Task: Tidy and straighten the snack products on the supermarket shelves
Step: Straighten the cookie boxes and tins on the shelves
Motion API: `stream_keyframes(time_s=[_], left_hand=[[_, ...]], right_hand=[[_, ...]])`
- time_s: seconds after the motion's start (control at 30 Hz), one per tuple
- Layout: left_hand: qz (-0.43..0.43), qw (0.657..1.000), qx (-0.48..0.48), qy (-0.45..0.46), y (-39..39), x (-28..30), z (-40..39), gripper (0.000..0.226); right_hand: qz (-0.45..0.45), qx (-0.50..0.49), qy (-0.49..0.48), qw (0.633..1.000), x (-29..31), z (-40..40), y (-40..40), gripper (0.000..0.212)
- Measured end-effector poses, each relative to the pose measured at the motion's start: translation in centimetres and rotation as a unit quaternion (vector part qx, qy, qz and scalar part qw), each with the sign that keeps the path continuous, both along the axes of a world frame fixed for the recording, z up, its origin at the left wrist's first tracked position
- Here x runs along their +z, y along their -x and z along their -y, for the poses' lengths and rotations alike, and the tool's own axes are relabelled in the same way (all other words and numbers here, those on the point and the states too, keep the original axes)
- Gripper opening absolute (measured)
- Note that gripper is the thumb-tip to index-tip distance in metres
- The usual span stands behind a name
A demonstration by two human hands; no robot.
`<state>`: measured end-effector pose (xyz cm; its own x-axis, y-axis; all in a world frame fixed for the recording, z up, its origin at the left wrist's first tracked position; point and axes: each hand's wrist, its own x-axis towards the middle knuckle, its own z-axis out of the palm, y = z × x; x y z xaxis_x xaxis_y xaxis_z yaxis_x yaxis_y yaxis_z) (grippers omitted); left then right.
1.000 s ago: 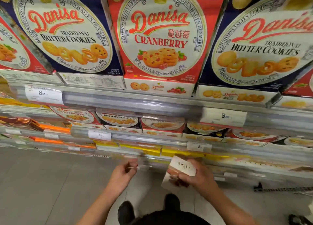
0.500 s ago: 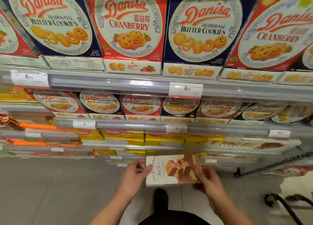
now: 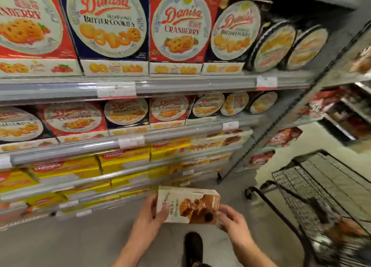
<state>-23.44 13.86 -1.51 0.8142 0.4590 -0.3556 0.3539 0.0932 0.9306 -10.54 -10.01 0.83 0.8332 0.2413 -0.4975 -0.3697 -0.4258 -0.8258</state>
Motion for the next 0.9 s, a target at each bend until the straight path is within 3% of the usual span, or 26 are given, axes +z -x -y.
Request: stream_keyframes(time_s=[0.1,0.33,0.53,0.7,0.9], left_hand=[[-0.003,0.999,-0.013,-0.043,-2.4,0.5,3.1,0.037],[-0.022,0.996,-0.012,-0.086,-12.0,2.1,12.6,0.055],[-0.018,0.997,-0.022,-0.072,-20.5,3.0,21.0,0.054],[-0.044,0.996,-0.023,-0.080,-25.2,4.1,23.4,0.068],[-0.054,0.993,-0.024,-0.101,-31.1,4.9,21.6,0.057]], right_hand=[[0.006,0.004,-0.028,1.000,0.3,3.3,-1.8,0.026],[0.073,0.030,-0.028,0.997,-0.5,13.5,-10.1,0.055],[0.120,0.013,0.002,0.993,0.1,21.3,-18.8,0.039],[0.112,0.027,-0.005,0.993,1.6,23.4,-24.4,0.039],[0.101,0.016,-0.032,0.994,1.4,21.3,-29.9,0.040]])
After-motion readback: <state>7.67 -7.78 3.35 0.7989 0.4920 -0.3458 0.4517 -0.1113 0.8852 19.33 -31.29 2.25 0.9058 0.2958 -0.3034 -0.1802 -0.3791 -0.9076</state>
